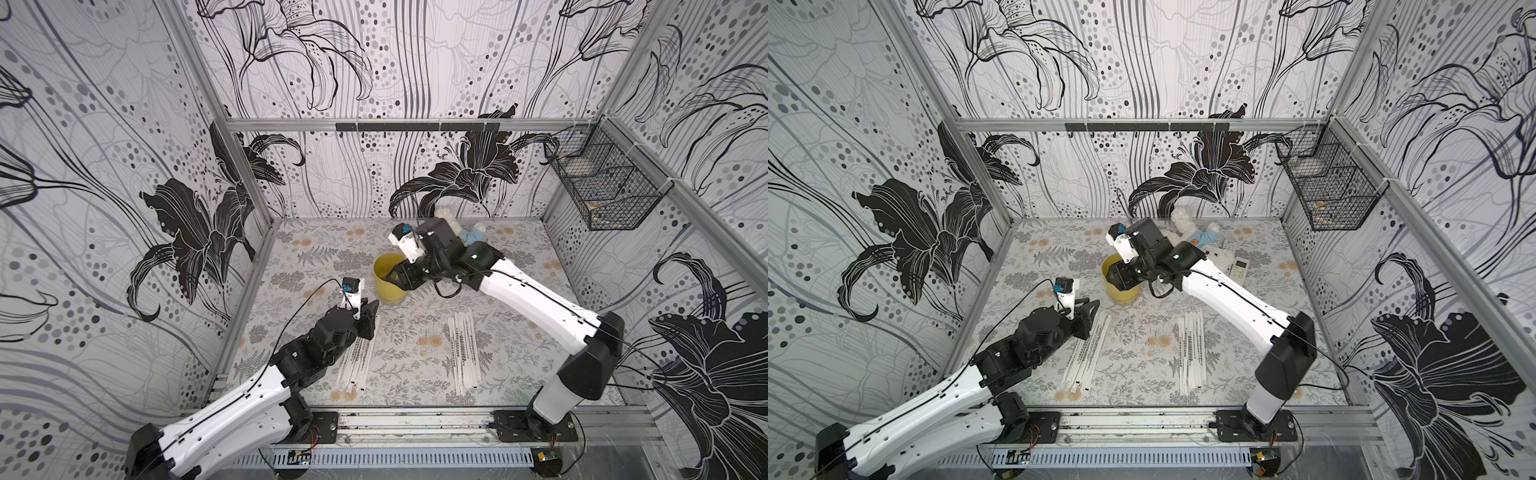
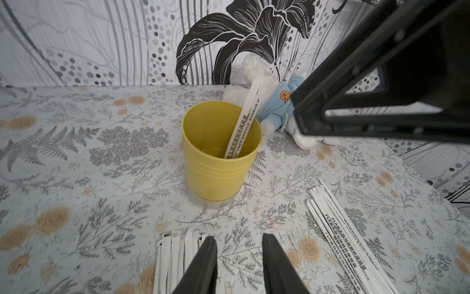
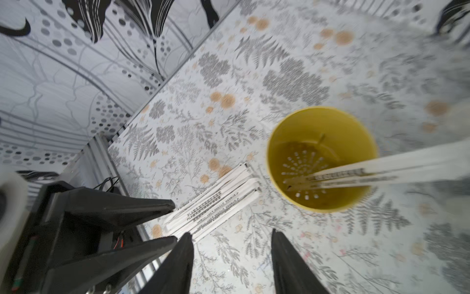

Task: Take the straws out of the storage container
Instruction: Pick up the straw from the container.

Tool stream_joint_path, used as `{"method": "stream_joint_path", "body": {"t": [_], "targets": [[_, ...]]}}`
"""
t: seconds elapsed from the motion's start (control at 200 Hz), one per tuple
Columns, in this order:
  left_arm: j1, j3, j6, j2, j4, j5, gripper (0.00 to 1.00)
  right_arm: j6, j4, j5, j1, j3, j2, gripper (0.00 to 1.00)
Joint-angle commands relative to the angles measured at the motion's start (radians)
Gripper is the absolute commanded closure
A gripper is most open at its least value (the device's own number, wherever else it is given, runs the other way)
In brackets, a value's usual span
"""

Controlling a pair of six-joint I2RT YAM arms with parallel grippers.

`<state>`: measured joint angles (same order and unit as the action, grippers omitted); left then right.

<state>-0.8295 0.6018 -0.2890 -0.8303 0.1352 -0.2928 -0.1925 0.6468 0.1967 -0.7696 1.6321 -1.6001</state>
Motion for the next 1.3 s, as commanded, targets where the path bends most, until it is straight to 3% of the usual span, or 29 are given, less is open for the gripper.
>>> {"method": "stream_joint_path", "body": {"t": [0.0,0.18,0.326,0.701,0.987,1.297], "targets": [[-0.002,0.044,0.135,-0.059,-0.254,0.066,0.63,0.033,-0.053,-0.11,0.051,-0.109,0.093,0.49],[-0.002,0.084,0.262,-0.222,-0.429,0.086,0.63,0.033,-0.15,-0.147,0.127,-0.25,0.213,0.49],[0.0,0.163,0.283,-0.36,-0.488,0.072,0.66,0.031,-0.223,-0.21,0.141,-0.347,0.288,0.47],[0.083,0.44,0.237,-0.68,-0.323,0.068,0.72,0.034,-0.254,-0.169,0.168,-0.407,0.324,0.47],[0.106,0.536,0.261,-0.787,-0.263,0.072,0.73,0.039,-0.262,-0.157,0.171,-0.419,0.325,0.47],[0.119,0.614,0.256,-0.868,-0.212,-0.006,0.75,0.034,-0.264,-0.14,0.171,-0.419,0.341,0.47]]}}
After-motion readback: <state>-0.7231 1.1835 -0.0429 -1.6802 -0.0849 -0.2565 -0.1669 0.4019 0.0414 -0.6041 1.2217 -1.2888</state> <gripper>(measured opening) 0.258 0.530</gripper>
